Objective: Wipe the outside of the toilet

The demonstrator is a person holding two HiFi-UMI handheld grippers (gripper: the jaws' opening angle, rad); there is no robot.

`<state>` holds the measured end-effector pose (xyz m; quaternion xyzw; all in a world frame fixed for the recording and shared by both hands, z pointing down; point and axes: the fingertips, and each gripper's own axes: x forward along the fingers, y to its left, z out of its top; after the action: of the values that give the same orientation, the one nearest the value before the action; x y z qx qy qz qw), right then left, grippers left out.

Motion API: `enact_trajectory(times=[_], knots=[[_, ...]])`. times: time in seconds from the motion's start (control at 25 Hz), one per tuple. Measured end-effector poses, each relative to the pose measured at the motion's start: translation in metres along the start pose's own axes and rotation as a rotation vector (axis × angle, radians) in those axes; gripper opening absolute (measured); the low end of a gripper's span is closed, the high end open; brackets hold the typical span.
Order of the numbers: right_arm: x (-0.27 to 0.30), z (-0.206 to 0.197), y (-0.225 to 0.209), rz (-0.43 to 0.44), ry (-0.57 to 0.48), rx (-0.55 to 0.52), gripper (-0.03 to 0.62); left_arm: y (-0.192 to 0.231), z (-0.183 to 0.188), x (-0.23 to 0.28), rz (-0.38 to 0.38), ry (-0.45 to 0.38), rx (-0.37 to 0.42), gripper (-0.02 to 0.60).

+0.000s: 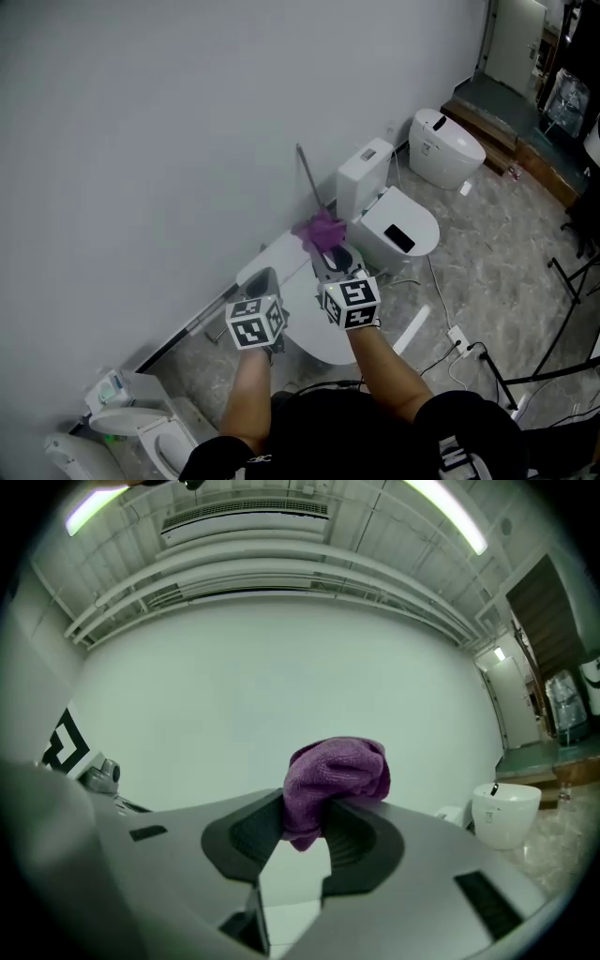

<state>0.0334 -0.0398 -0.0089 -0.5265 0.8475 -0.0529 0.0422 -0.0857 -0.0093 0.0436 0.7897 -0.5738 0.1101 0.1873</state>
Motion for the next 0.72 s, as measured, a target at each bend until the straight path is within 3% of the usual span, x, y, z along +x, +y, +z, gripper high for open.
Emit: enact_trajectory(times=[0.24,0.72], knots=[[0.017,0.033,0.005,-0.058,-0.027,-0.039,0.112,0.011,0.049,-0.007,0.004,-0.062,0.038,0.011],[0.035,0.033,0.023,-0.024,-0.031,-0.035,0.112,0.025,0.058,0.002,-0.033,-0.075,0.042,0.011]])
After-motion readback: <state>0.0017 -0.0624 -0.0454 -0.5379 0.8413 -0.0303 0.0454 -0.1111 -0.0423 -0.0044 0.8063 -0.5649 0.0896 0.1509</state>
